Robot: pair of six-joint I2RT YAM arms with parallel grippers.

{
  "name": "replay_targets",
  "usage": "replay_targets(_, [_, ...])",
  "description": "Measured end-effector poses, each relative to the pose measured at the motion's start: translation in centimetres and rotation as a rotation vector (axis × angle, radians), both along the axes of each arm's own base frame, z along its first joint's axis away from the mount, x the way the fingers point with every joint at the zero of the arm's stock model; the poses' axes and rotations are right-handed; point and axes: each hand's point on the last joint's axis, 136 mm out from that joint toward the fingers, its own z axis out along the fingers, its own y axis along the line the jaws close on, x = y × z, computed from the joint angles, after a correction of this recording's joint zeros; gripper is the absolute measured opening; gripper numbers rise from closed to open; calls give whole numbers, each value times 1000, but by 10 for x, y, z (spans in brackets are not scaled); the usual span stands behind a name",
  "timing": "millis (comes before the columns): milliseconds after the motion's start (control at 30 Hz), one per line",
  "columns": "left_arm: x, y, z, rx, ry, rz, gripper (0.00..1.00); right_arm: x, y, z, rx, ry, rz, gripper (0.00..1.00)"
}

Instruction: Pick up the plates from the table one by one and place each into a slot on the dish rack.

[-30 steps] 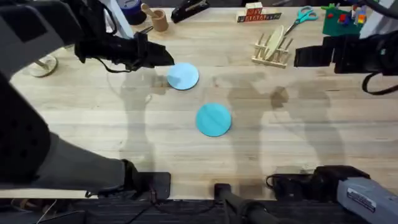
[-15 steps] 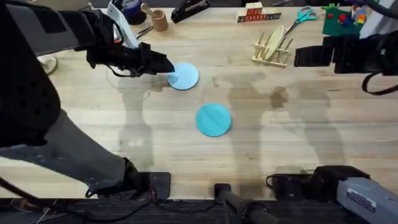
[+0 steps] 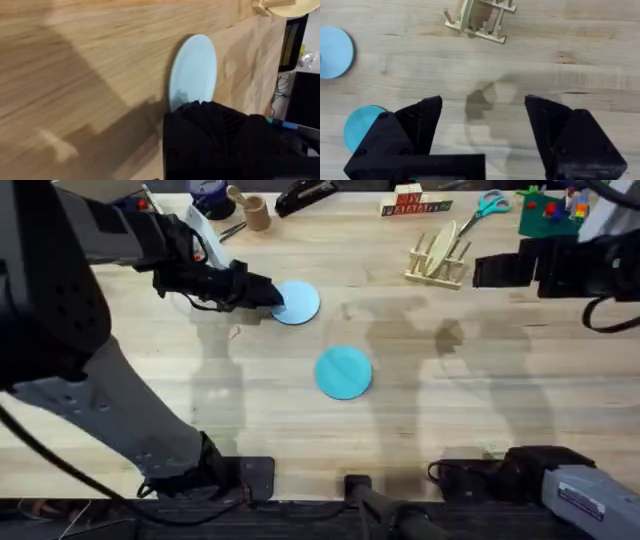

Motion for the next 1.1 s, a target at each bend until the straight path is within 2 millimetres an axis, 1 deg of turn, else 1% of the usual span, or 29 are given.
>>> replay_targets(100, [0,0,-8,-8,14,0,42,0,0,0,0,0,0,995])
replay_targets(267, [3,-2,-13,-39,18,0,42,0,0,0,0,0,0,996])
replay_targets(600, [5,-5,-13,-69,20,0,43,0,0,0,0,0,0,996])
replay_targets(667, [5,-5,-13,-69,20,0,43,0,3,1,13,-3,10,996])
replay_targets(800, [5,-5,-13,-69,20,0,42,9,19,9,82,-49,57,996])
replay_targets(933, [5,-5,-13,-69,20,0,42,20,44,19,164,-99,117,996])
replay_targets(1033, [5,-5,-13,-69,20,0,42,30,64,17,209,-101,159,996])
replay_targets(1100, [5,-5,-13,-69,20,0,42,38,82,14,241,-97,188,996])
